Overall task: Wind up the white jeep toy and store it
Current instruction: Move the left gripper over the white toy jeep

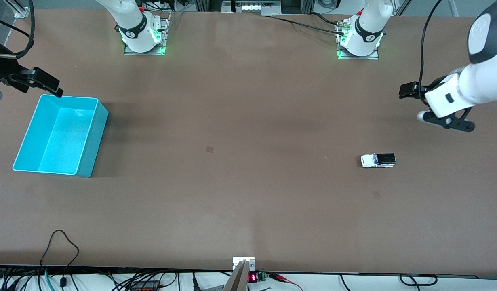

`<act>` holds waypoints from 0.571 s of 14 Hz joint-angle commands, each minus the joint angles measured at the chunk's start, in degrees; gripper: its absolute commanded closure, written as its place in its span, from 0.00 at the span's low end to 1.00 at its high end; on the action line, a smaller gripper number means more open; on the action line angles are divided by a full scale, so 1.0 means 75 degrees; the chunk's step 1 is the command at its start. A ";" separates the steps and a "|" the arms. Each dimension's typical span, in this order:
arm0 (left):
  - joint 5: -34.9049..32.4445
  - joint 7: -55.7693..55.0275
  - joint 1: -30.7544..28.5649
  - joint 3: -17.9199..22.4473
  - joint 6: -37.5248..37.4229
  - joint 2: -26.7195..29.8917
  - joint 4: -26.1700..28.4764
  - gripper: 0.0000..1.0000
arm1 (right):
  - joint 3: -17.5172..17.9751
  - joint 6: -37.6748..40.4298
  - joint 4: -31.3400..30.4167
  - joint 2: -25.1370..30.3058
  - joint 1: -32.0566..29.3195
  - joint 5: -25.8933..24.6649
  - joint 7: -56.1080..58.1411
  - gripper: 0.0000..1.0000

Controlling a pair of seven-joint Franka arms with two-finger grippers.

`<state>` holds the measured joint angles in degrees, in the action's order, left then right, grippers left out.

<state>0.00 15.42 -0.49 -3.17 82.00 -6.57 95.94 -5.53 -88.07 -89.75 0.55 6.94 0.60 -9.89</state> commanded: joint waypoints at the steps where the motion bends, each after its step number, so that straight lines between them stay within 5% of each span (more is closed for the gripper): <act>1: -0.0035 0.1921 -0.0123 0.0013 0.0490 -0.0352 -0.0066 0.00 | -0.0001 0.0047 0.0143 -0.0027 -0.0023 0.0119 -0.0052 0.00; 4: -0.0117 0.3775 -0.0146 0.0048 0.1088 -0.0775 0.0085 0.00 | -0.0001 0.0024 0.0143 -0.0038 -0.0035 0.0142 -0.0087 0.00; 8: -0.0645 0.5708 -0.0274 0.0037 0.2947 -0.0764 0.1290 0.00 | -0.0001 0.0024 0.0143 -0.0085 -0.0035 0.0154 -0.0087 0.00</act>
<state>-3.21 50.79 -1.69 -2.79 97.93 -13.57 100.67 -5.54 -88.07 -89.68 0.50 6.93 0.60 -9.90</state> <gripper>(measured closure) 0.000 0.000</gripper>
